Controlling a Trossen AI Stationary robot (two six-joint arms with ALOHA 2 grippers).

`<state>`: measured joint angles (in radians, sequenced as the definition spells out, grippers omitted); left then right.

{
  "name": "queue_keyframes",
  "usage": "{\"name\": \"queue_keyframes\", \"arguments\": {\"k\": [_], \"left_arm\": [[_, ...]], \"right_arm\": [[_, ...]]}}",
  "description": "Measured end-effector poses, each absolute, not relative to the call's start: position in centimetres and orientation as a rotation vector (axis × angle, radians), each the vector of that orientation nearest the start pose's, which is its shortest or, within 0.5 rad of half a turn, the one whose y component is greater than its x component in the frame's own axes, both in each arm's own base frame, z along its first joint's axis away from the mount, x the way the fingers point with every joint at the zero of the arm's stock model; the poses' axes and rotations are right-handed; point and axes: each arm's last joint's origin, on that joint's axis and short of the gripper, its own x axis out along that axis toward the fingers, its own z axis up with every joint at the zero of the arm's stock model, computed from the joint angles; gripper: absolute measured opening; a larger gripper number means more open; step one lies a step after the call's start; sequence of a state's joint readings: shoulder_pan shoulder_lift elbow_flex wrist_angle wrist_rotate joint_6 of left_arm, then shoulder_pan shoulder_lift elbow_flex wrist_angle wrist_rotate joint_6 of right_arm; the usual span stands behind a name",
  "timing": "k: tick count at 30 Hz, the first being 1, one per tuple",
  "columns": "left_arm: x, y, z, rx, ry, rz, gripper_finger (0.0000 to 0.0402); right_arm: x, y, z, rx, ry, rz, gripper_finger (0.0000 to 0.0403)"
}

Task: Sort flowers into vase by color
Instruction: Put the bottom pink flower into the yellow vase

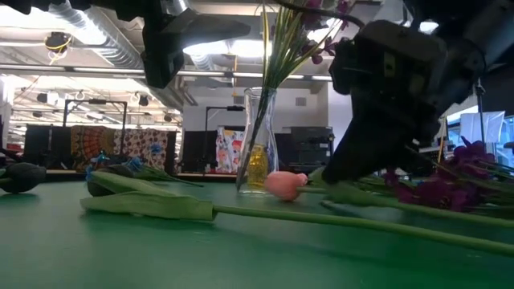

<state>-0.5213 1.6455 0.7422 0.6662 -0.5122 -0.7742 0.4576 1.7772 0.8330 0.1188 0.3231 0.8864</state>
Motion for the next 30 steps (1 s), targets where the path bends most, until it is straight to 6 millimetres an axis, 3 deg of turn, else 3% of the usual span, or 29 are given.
{"name": "queue_keyframes", "arguments": {"k": [3,14,22,30], "left_arm": [[29.2,-15.1,19.0,-0.654,0.198,0.071,0.0194],[29.2,-15.1,19.0,-0.654,0.198,0.071,0.0194],[29.3,-15.2,19.2,-0.667,0.178,0.062,0.0194],[29.4,-15.3,20.6,-0.663,0.056,0.009,0.0194]], "right_arm": [[29.8,13.7,13.6,0.525,0.759,-0.215,0.0006],[28.5,14.6,16.8,0.542,0.73,-0.087,0.0006],[26.1,16.4,21.1,0.526,0.634,0.083,0.0003],[24.0,16.4,25.9,0.41,0.394,0.131,0.0001]]}}
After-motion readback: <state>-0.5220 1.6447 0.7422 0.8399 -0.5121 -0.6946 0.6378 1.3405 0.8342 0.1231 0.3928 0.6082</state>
